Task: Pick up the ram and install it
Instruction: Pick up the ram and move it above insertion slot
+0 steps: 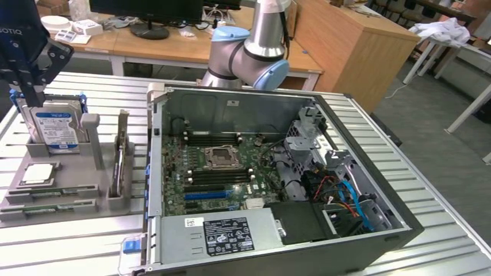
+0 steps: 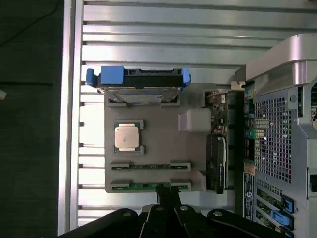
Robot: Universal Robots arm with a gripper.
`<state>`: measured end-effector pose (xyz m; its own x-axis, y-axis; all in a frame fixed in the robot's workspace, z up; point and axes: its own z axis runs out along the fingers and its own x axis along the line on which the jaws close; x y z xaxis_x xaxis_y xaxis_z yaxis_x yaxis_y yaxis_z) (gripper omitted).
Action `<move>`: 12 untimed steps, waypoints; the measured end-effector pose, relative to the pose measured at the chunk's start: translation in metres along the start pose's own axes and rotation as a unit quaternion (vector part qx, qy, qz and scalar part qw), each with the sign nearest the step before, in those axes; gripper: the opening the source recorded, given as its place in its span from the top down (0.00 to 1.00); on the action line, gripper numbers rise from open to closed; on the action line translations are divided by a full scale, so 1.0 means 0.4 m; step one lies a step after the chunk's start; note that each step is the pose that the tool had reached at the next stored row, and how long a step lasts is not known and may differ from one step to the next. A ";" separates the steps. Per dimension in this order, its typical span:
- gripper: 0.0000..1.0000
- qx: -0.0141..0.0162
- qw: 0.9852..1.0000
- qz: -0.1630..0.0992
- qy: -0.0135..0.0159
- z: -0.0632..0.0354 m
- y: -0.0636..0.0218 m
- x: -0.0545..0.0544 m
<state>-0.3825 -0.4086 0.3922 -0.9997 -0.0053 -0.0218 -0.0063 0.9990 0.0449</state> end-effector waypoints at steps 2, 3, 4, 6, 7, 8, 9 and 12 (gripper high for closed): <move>0.89 0.000 1.000 -0.017 0.001 0.000 0.000 0.000; 0.89 -0.001 1.000 -0.027 0.001 0.000 0.000 0.000; 0.89 -0.001 0.999 -0.036 0.002 0.000 0.000 0.000; 0.89 -0.001 0.999 -0.054 0.002 0.000 0.000 0.000; 0.89 -0.001 0.998 -0.063 0.003 0.000 0.000 0.000; 0.89 -0.002 0.997 -0.072 0.003 0.001 0.000 0.000; 0.89 -0.002 0.997 -0.081 0.004 0.001 0.000 0.000; 0.89 -0.002 0.994 -0.108 0.005 0.001 0.000 0.000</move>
<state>-0.3825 -0.4086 0.3919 -0.9752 -0.2204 -0.0219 -0.2212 0.9742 0.0448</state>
